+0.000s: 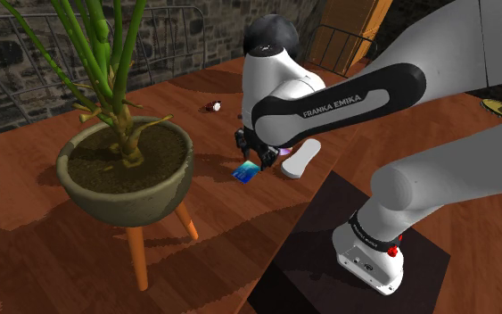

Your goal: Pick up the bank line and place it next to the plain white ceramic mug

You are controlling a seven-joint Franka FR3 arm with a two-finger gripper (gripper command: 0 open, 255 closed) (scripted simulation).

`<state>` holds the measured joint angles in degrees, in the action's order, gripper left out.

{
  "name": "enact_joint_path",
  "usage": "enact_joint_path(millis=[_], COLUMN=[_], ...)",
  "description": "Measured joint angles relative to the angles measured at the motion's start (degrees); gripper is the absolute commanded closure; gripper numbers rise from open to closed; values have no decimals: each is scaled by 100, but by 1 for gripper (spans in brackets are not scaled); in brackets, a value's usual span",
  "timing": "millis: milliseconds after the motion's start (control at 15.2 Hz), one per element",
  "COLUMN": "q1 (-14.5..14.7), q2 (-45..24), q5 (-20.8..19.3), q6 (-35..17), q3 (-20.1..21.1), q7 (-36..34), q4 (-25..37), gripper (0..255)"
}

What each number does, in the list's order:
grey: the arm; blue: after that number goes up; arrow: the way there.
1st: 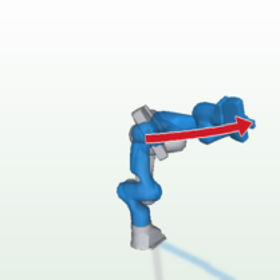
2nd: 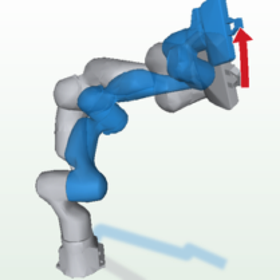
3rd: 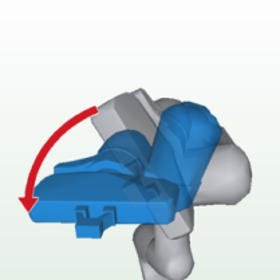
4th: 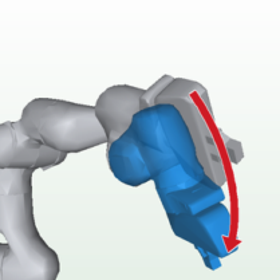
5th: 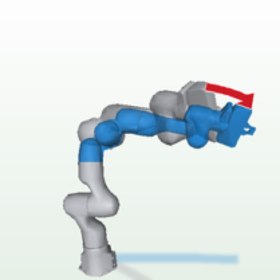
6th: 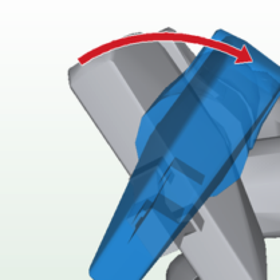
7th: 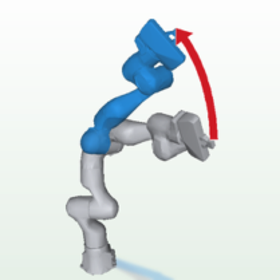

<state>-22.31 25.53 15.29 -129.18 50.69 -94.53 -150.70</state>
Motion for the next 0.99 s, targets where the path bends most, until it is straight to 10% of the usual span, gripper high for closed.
enact_joint_path(millis=[990], q1=[134], q2=[305], q5=[62], q6=[486], q3=[-255], q7=[139], q4=[181], gripper=[255])
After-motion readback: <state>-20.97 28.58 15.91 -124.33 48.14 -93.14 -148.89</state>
